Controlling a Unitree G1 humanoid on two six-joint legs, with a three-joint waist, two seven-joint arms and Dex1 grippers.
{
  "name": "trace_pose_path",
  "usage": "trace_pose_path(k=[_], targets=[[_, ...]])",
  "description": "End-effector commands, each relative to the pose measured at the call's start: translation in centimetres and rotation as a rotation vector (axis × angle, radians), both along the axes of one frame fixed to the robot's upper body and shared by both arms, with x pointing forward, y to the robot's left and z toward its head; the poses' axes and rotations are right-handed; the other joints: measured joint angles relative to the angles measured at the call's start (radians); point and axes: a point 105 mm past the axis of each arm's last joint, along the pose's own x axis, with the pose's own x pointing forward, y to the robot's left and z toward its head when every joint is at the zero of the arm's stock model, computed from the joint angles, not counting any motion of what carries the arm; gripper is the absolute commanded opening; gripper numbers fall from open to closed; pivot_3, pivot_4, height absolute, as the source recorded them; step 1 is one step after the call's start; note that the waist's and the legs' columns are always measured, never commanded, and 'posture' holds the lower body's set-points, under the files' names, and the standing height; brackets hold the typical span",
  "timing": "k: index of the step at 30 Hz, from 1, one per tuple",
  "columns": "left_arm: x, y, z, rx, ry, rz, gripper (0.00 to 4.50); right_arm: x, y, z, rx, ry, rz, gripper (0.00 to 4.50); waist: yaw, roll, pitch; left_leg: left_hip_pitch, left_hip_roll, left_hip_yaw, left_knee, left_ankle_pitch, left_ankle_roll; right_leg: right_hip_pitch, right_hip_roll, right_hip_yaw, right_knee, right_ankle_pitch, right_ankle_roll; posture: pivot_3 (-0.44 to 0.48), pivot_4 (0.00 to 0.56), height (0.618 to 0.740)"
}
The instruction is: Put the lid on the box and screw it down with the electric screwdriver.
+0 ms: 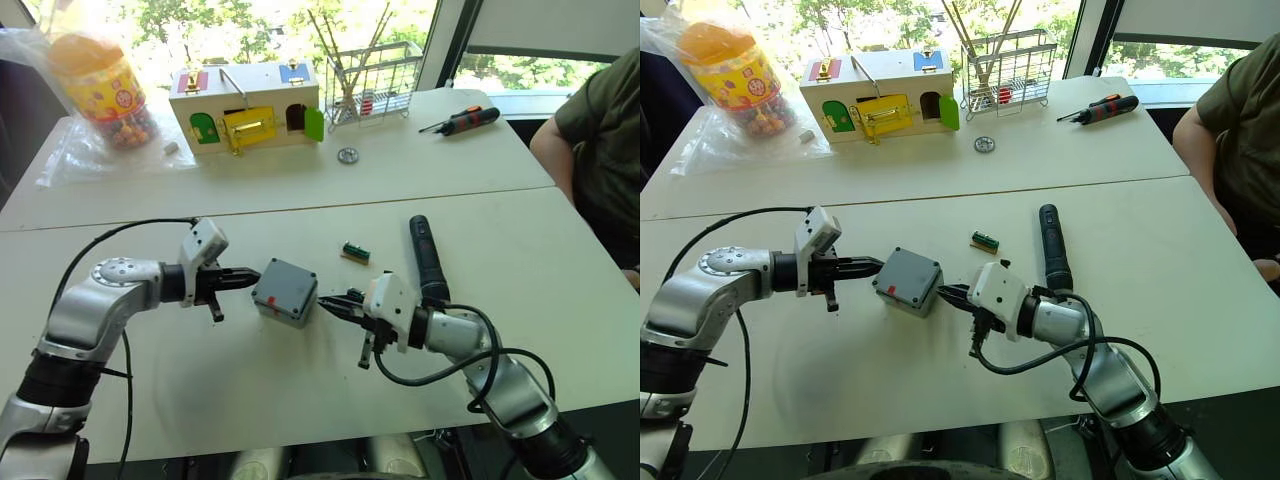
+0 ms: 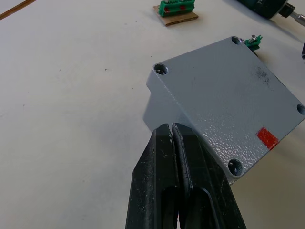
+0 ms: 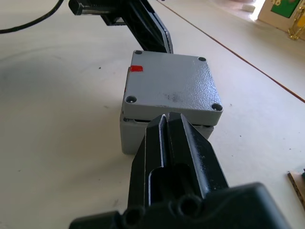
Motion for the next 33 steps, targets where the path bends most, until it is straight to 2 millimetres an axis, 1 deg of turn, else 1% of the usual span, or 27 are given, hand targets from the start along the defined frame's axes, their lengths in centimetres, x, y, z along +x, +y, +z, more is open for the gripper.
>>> trace_pose_path(k=[1,6,13,22,24,27,30,33], targets=[[-0.1,-0.7,1.0,0.002,-0.043,-0.03,0.0,0.1,0.5,0.5,0.008,-0.033,0.009,0.03,0.0,0.0,0.0,0.0,0.0,0.0,0.0,0.0,0.0,0.0,0.0,0.0,0.0,0.0,0.0,0.0,0.15,0.74],[-0.2,-0.8,0.9,0.014,-0.049,-0.033,0.0,0.2,0.6,0.4,0.005,-0.034,0.007,0.03,0.0,0.0,0.0,0.0,0.0,0.0,0.0,0.0,0.0,0.0,0.0,0.0,0.0,0.0,0.0,0.0,0.15,0.74],[0.0,-0.3,0.6,0.046,-0.059,-0.022,0.0,0.1,0.9,0.1,0.001,-0.032,0.014,0.03,0.0,0.0,0.0,0.0,0.0,0.0,0.0,0.0,0.0,0.0,0.0,0.0,0.001,0.0,0.0,0.0,0.15,0.74],[0.9,0.5,1.4,0.057,-0.09,0.008,0.0,0.7,1.0,-0.5,-0.018,-0.028,0.013,0.03,0.0,0.0,0.0,0.0,0.0,0.0,0.001,0.0,0.0,0.0,0.0,0.0,0.001,0.0,0.0,0.0,0.15,0.74],[1.0,0.4,1.9,0.043,-0.097,0.011,0.0,0.9,1.2,-0.4,-0.014,-0.033,0.013,0.03,-0.001,0.0,0.0,0.0,0.0,0.0,0.001,0.0,0.0,-0.001,0.0,0.0,0.002,0.0,0.0,0.0,0.15,0.74],[0.8,-0.3,2.4,0.016,-0.09,-0.01,0.0,1.0,1.5,-0.2,-0.008,-0.04,0.019,0.03,0.0,0.0,0.0,0.0,0.0,0.0,0.001,0.0,-0.001,-0.001,0.0,0.0,0.002,0.0,0.0,0.0,0.15,0.74],[0.4,-0.8,2.2,0.016,-0.077,-0.035,0.0,1.1,1.7,-0.1,-0.002,-0.045,0.026,0.03,-0.002,0.0,0.0,0.0,0.0,0.0,0.001,0.0,-0.001,-0.001,0.0,0.0,0.002,0.0,0.0,0.0,0.15,0.74],[0.2,-0.9,2.0,0.018,-0.07,-0.036,0.0,1.1,1.8,-0.1,0.0,-0.047,0.03,0.03,-0.002,0.0,0.0,0.0,0.0,0.0,0.001,0.001,-0.001,-0.001,0.0,0.0,0.003,0.0,0.0,0.0,0.15,0.74]])
